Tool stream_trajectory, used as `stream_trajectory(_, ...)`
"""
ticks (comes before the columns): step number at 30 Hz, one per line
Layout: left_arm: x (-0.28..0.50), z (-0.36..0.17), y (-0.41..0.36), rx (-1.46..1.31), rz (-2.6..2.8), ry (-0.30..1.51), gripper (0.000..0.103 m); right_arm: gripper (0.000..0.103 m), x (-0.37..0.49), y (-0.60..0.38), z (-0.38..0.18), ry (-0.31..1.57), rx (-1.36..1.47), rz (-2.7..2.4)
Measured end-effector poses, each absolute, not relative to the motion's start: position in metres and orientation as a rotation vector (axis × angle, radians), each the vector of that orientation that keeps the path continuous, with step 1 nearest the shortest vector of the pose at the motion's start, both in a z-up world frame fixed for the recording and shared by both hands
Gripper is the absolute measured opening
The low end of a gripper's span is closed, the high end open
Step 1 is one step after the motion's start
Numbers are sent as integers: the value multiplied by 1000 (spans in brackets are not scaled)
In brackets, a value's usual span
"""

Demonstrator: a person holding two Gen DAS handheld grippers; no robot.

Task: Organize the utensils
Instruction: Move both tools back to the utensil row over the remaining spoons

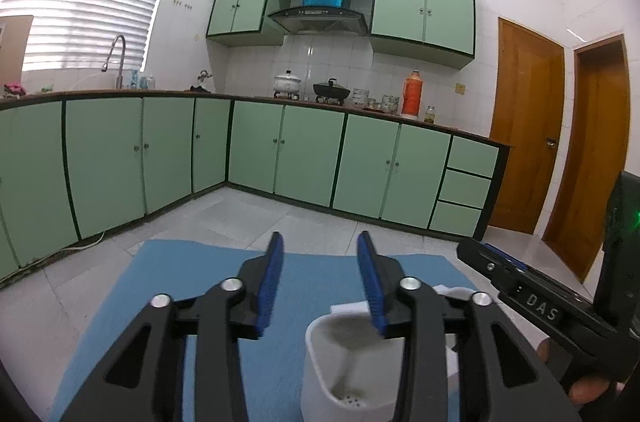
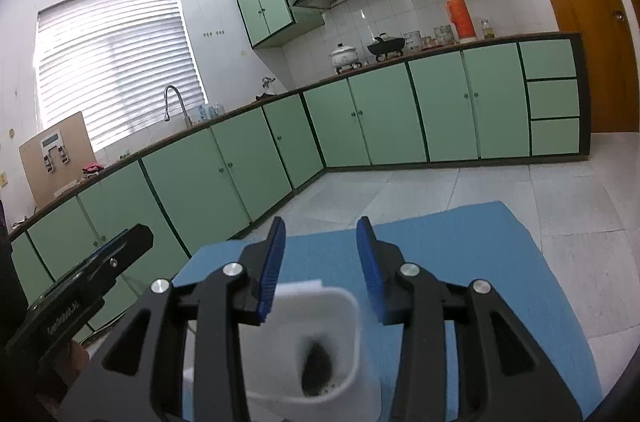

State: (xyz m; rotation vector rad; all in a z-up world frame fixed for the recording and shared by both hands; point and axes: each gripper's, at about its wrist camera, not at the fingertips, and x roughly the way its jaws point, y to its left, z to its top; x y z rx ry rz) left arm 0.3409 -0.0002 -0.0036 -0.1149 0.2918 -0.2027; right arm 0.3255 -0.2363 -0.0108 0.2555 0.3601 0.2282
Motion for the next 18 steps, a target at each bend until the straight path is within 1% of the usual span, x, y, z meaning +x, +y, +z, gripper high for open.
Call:
stream_trajectory(2,336,-4,1,-114,-197,297,44,40,318,-235,-8,363,246,224)
stream_trajectory(4,329,-3,4,-113,-182,293,55,42,311,-236,-6,366,245,219)
stream_trajectory(6,320,-3,5,-111,-169,289,58,47,300,-237,-2,366,240,212)
stream_trajectory(7,315,-2,7,-111,-166,289,58,47,295,-239,-1,365,235,209)
stream_trajectory(9,301,-2,9,-102,-155,291,66,55,281,-240,2,372,212,194)
stream_trajectory(10,293,-1,10,-94,-151,292,69,56,274,-241,3,378,200,187)
stream_trajectory(12,276,-1,15,-79,-141,291,80,65,253,-245,3,378,177,178)
stream_trajectory(13,266,-1,18,-73,-133,298,84,67,241,-248,3,376,165,170)
stream_trajectory(14,258,-2,22,-72,-130,305,86,75,230,-251,3,383,153,150)
stream_trajectory(15,251,-2,25,-73,-129,313,89,80,222,-255,1,388,146,136)
stream_trajectory(16,242,-4,30,-74,-117,330,93,82,213,-259,-1,393,143,128)
stream_trajectory(18,228,-10,38,-76,-96,368,95,86,191,-269,-8,418,132,105)
